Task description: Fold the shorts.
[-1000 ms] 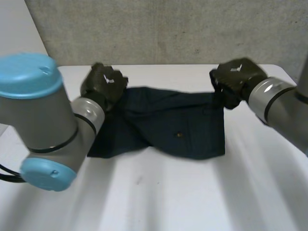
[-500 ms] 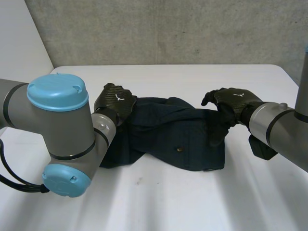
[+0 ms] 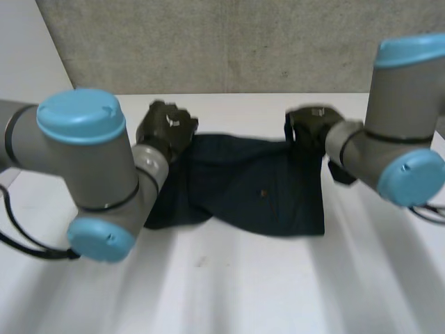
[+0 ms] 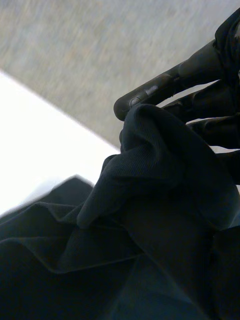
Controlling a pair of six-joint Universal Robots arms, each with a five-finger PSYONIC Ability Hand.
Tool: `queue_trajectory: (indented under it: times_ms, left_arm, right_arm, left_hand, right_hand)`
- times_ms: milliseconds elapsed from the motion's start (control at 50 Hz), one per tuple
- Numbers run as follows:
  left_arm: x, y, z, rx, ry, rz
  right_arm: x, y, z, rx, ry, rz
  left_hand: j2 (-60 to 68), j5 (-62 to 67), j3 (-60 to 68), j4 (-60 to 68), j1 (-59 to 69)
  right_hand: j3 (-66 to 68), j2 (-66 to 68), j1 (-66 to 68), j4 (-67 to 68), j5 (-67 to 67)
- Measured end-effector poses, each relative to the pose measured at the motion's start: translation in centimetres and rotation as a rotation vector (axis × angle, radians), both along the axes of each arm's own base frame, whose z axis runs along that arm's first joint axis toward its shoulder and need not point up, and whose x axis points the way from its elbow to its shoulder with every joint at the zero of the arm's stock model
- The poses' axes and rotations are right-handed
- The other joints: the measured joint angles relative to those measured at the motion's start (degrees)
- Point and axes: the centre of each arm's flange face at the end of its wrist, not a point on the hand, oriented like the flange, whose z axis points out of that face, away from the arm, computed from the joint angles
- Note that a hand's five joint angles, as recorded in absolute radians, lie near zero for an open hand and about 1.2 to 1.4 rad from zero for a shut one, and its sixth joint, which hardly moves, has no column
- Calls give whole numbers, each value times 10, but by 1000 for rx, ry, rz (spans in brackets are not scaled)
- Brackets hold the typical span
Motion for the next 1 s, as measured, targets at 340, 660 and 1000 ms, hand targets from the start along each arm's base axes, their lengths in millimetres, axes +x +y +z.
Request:
queue_trajectory:
  times_ms: [340,660,1000]
  left_arm:
    - [5,-56,163,-760,372,114]
    - [20,-19,1,-218,242,65]
    - [53,58,-56,172,20,54]
  right_arm:
    - [17,-14,170,-1080,-292,-31]
    - [11,10,8,-528,45,94]
    - [-24,72,-70,-262,224,164]
  left_hand:
    - [0,0,0,2,0]
    - [5,0,1,2,1]
    - [-416,-378,-419,-430,-371]
  right_hand:
    - [4,0,0,1,0]
    - [6,0,0,3,0]
    - [6,0,0,3,0]
